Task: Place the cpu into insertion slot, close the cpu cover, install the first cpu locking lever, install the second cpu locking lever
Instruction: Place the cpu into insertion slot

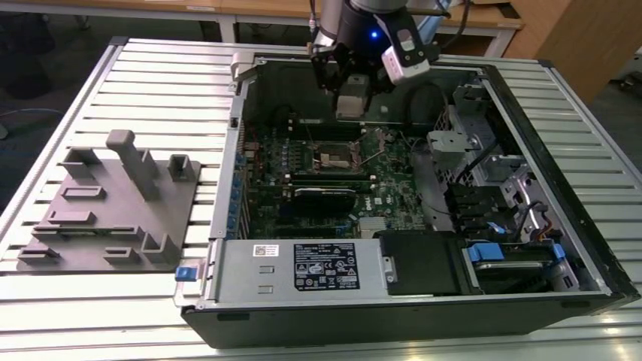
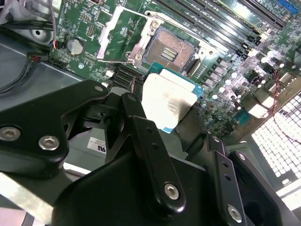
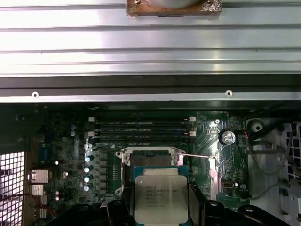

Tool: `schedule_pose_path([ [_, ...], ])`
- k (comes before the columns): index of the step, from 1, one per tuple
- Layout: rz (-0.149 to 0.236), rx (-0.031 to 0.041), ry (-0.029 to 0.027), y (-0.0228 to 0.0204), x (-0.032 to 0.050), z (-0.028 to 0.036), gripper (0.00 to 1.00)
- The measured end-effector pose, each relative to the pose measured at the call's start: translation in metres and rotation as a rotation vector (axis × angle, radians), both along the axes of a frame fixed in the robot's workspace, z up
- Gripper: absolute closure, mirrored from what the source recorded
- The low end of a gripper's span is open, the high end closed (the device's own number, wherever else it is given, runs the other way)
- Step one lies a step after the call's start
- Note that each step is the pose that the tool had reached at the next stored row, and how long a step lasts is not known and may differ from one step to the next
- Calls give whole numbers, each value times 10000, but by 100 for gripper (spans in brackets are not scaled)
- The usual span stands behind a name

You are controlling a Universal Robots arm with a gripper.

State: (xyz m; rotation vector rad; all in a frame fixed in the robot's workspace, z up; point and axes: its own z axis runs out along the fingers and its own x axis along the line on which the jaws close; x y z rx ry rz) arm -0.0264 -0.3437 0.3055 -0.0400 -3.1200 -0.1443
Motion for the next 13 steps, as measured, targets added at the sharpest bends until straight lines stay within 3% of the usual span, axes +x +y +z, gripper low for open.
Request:
schedule_pose_path([
  [6,0,28,2,0,0,-40,46],
  [13,7,102,1,0,0,-151,46],
])
